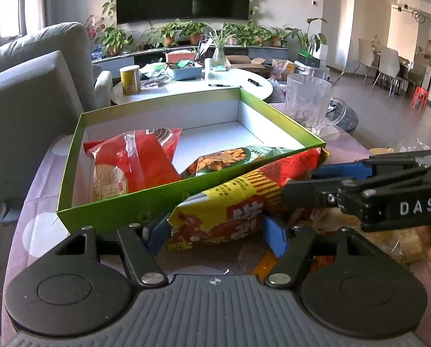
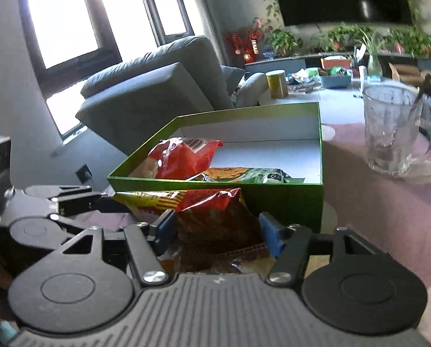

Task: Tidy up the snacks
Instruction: 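Lift the striped bag over the box rim and lower it inside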

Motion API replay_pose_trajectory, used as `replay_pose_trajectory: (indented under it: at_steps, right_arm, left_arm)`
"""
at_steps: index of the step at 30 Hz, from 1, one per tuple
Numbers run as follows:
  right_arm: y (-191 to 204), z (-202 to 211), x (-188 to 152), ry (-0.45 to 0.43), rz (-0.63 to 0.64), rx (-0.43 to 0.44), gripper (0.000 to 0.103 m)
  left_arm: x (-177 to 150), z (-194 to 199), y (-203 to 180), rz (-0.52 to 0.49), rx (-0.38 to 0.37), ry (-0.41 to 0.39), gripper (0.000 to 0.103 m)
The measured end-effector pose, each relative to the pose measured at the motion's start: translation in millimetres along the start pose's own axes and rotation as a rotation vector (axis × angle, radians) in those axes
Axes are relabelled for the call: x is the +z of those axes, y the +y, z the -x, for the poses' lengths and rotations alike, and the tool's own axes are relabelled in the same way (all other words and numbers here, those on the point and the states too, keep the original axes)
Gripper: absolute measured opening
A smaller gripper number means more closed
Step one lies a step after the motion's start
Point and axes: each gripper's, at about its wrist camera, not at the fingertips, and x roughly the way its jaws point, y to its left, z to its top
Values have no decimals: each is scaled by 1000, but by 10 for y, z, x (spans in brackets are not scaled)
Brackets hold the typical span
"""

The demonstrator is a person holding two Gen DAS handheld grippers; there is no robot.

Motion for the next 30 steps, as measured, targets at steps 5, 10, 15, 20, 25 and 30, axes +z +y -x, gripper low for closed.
replay_pose_trajectory:
  at_steps: [5, 10, 15, 20, 25, 30]
  right_arm:
    - [8, -14, 28, -10, -27, -9, 78]
    - [-5, -27, 46, -17, -34, -14, 78]
    - [-5, -25, 73, 1, -45, 4, 78]
    - [81, 119, 111, -27, -46, 42, 78]
    - [144, 253, 181, -61, -42, 90, 78]
    - [146, 245, 197, -69, -28, 73, 78]
  left_arm:
    - [-21, 4, -5, -1, 4, 0, 65]
    - [16, -12, 33, 26, 2, 1, 65]
    - [42, 58, 10, 26, -31, -19, 64]
    - [115, 218, -75, -7, -52, -64, 64]
    - [206, 312, -151, -30, -81, -100, 64]
    - [188, 254, -162, -44, -25, -84, 65]
